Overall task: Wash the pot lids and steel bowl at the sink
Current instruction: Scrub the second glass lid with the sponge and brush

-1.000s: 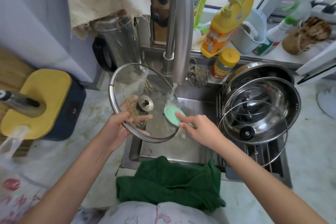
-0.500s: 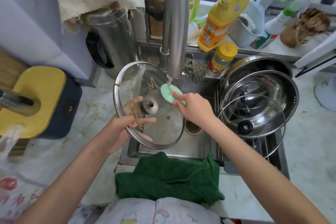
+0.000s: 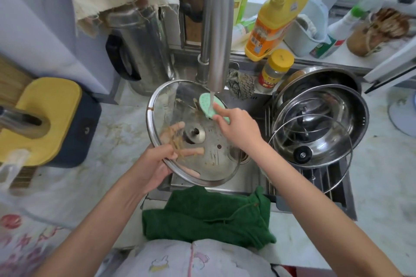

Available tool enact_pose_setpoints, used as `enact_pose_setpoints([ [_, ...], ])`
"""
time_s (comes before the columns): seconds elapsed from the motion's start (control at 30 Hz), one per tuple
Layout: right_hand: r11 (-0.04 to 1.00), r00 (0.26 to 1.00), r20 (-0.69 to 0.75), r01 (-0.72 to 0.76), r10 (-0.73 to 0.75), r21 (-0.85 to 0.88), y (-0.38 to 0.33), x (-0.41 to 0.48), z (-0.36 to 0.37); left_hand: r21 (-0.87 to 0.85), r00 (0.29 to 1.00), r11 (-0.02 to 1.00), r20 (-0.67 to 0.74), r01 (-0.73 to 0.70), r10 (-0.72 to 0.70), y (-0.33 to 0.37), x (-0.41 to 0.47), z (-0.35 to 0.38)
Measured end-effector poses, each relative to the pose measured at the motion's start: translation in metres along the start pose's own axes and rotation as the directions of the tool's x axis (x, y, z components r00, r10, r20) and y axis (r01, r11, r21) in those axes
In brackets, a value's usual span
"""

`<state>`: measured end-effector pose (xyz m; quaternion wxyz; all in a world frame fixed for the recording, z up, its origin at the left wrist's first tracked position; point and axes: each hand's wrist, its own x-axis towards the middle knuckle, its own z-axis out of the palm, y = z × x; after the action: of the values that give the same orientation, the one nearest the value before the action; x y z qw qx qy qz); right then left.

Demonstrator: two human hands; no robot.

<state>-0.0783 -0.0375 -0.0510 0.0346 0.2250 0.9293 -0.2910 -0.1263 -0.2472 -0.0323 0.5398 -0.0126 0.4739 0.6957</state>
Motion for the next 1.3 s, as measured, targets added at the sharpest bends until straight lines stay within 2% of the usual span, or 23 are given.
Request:
enact_pose_setpoints([
  [0.13,0.985,0.99,0.075,0.106,-0.117,0.135,-0.018,-0.015,0.01,0.047,0.999,0.999,0.042,-0.023,0.021,0.003,0.0,-0.001],
  [0.23,0.995,0.999,-0.04,0.024,-0.02,0.1,-0.015,0.001,0.008,-0.033,0.999,0.999,0.043,0.003,-0.002,0.002,0.0,0.001],
  [0.27,0.99,0.999,-0.032,0.032,-0.028,0.136,-0.019,0.0,0.007,-0.029,0.999,1.0,0.041,0.006,-0.005,0.001,-0.002,0.003],
  [0.33,0.976,0.988,0.07,0.126,-0.14,0.176,-0.029,-0.009,0.002,0.0,0.999,1.0,0.035,0.001,-0.001,-0.002,-0.003,0.003],
  [0.4,0.979,0.966,0.16,0.202,-0.205,0.035,-0.029,-0.014,-0.009,-0.008,0.998,1.0,0.058,0.003,-0.003,-0.003,-0.007,0.002],
  [0.47,0.978,0.986,0.092,0.154,-0.142,-0.143,-0.017,0.0,-0.02,0.007,0.997,1.0,0.073,0.023,-0.024,-0.004,-0.008,0.004],
  [0.5,0.978,0.991,0.072,0.123,-0.113,-0.168,-0.015,0.003,-0.023,0.026,0.997,0.999,0.063,0.034,-0.035,-0.006,-0.008,0.006],
  [0.53,0.982,0.989,0.088,0.132,-0.121,-0.136,-0.017,0.0,-0.023,0.043,0.998,0.999,0.05,0.033,-0.035,-0.006,-0.008,0.007],
  [0.63,0.958,0.938,0.207,0.286,-0.278,-0.008,-0.032,-0.024,-0.017,0.092,1.0,0.996,0.024,-0.005,0.003,-0.003,-0.007,0.009],
  [0.7,0.955,0.954,0.122,0.285,-0.273,-0.086,-0.02,-0.02,-0.018,0.077,0.999,0.997,0.046,0.02,-0.024,0.0,-0.008,0.007],
  [0.77,0.972,0.985,0.016,0.173,-0.172,-0.157,-0.004,-0.008,-0.022,0.093,0.996,0.994,0.072,0.05,-0.057,0.001,-0.009,0.004],
  [0.83,0.988,0.987,-0.054,0.149,-0.152,-0.05,0.009,-0.011,-0.019,0.16,0.992,0.984,0.087,0.073,-0.088,0.0,-0.009,0.006],
  [0.93,0.932,0.938,-0.223,0.309,-0.265,0.192,0.006,-0.028,-0.014,0.184,0.994,0.98,0.065,0.076,-0.089,0.005,-0.004,0.01],
  [1.0,0.877,0.903,-0.252,0.408,-0.348,0.253,-0.001,-0.033,-0.014,0.181,0.989,0.978,0.077,0.107,-0.123,0.005,0.004,0.012],
  [1.03,0.857,0.881,-0.239,0.461,-0.409,0.231,-0.006,-0.035,-0.013,0.22,0.985,0.966,0.074,0.139,-0.159,0.005,0.007,0.013],
  [1.1,0.839,0.835,-0.186,0.538,-0.518,0.083,-0.012,-0.034,-0.008,0.361,0.971,0.909,0.037,0.208,-0.237,0.004,0.013,0.015],
  [1.13,0.846,0.835,-0.166,0.533,-0.524,0.014,-0.012,-0.028,-0.008,0.41,0.961,0.88,0.025,0.24,-0.274,0.005,0.016,0.017],
  [1.2,0.927,0.911,-0.175,0.373,-0.373,-0.034,-0.007,-0.008,-0.012,0.437,0.948,0.857,0.026,0.274,-0.316,0.005,0.021,0.023],
  [1.27,0.981,0.975,-0.114,0.193,-0.19,0.016,0.0,0.006,-0.013,0.397,0.941,0.868,0.029,0.298,-0.337,0.005,0.025,0.027],
  [1.3,0.981,0.982,-0.055,0.184,-0.181,0.063,0.001,0.004,-0.012,0.397,0.939,0.866,0.027,0.303,-0.342,0.004,0.028,0.027],
])
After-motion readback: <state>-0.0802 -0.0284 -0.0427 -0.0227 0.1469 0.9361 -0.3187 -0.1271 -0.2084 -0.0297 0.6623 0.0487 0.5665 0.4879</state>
